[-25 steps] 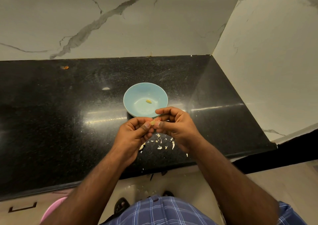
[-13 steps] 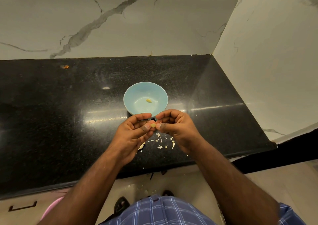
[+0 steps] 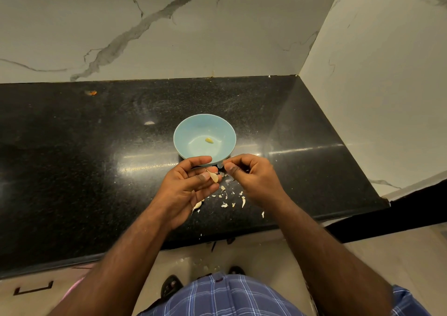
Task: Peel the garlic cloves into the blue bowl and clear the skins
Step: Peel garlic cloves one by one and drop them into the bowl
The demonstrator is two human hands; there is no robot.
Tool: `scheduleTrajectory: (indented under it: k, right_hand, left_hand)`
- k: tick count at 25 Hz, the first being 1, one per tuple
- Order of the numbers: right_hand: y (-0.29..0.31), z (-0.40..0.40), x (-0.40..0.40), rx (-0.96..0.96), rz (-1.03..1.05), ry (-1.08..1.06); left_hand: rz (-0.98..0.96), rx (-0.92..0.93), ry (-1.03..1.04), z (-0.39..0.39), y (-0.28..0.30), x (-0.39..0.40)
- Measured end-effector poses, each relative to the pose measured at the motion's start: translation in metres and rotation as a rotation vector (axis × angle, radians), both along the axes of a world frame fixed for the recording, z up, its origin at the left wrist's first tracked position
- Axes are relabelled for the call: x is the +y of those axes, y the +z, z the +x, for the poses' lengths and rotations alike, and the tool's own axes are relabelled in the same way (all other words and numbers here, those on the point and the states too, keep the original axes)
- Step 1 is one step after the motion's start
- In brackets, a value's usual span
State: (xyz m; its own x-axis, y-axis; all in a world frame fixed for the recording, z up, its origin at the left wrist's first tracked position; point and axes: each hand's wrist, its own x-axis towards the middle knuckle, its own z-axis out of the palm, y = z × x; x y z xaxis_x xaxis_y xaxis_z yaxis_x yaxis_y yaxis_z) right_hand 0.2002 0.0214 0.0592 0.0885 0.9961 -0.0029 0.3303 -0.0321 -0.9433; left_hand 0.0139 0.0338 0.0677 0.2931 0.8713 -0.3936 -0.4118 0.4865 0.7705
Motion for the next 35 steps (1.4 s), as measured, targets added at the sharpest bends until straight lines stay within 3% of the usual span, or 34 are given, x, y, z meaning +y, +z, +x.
scheduleTrajectory:
  k: [3,8,14,22,24,29,35]
  right_hand:
    - [0.001,0.005,-0.001,-0.117,0.071,0.064]
    - [0.006,0.000,-0.004,-0.106,0.068,0.285]
    - [0.008,-0.010,-0.006,0.096,0.062,0.140]
    - [0.006,-0.016,-0.004,-0.274,0.129,0.065]
    - [0.008,-0.019,-0.005,-0.221,0.076,0.048]
    - [0.017,-0.023,-0.007,0.127,-0.117,0.057]
    - [0.013,-0.024,-0.003,0.333,-0.302,-0.013]
  left_hand:
    - [0.000,0.019,-0.009,0.000,0.000,0.002]
    - [0.023,0.079,-0.008,0.004,-0.001,0.005]
    - [0.049,0.119,-0.009,0.002,0.000,0.005]
    - [0.117,0.098,-0.020,-0.001,0.000,-0.002]
    - [0.127,0.087,-0.007,0.000,-0.003,-0.002]
    - [0.180,0.072,-0.020,0.001,-0.006,-0.003]
    - [0.239,0.113,-0.026,0.001,-0.010,-0.004]
